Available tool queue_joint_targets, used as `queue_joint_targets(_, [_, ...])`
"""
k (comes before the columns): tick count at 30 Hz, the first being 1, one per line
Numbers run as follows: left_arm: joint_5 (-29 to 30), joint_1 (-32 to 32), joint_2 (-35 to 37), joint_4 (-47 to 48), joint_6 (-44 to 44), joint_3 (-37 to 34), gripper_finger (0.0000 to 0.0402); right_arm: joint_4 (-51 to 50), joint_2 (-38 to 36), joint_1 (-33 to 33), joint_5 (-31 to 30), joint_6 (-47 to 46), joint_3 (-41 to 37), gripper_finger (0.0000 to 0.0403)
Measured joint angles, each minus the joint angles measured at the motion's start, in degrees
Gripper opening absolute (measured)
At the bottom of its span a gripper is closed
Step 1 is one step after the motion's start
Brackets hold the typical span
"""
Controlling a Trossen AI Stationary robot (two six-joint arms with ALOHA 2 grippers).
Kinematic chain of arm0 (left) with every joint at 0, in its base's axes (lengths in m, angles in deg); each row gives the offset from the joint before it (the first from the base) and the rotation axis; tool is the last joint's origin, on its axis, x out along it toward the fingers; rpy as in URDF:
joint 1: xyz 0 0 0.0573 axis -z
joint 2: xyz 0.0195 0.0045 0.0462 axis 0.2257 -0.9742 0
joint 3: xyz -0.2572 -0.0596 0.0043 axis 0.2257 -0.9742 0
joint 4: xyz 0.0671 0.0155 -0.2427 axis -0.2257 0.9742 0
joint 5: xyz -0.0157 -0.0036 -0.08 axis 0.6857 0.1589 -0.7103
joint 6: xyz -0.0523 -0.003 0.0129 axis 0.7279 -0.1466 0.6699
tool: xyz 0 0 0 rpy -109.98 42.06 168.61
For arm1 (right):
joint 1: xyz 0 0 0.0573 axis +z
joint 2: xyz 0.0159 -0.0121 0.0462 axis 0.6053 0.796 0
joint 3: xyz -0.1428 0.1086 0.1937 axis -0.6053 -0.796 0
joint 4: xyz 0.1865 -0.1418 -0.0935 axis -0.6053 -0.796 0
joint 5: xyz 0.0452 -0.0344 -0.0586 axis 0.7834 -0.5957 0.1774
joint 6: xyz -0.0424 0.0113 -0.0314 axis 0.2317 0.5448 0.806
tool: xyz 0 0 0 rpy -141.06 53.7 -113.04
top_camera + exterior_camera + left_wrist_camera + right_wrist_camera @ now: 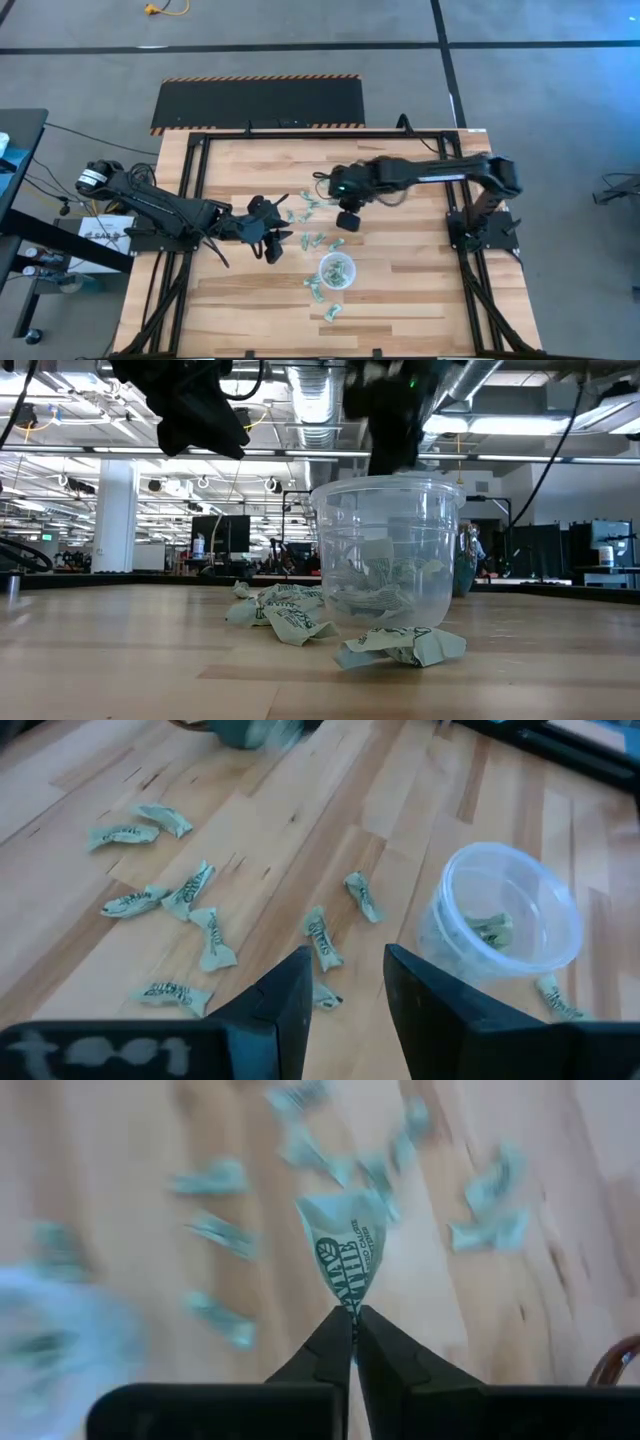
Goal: Pick and place Stevia / Truvia into bins
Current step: Put the green stevia packet into the transparent container
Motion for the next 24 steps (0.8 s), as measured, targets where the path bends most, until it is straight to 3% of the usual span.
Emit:
queue_joint_targets(6, [-0.02, -2.22, 0.0, 2.97, -0.44, 0.0, 0.0114, 1.48, -8.51, 7.04, 8.04, -0.04, 0.06, 0.0008])
queue_joint_targets(10, [-2.44, -4.89, 0.0, 3.67, -4.01, 0.0, 0.0114, 1.22, -9.71, 12.11, 8.47, -3.44, 0.07, 0.0022])
queue_joint_targets(16, [-10.23, -9.01, 0.0, 3.71, -11.04, 0.0, 0.0116, 1.74, -6.1, 18.68, 8.29, -7.64, -0.02, 0.0034])
queue_joint_targets(24, [-12.47, -11.15, 0.0, 3.53, -18.35, 0.0, 0.0156, 5.11, -1.17, 20.73, 7.57, -10.23, -0.02, 0.0036])
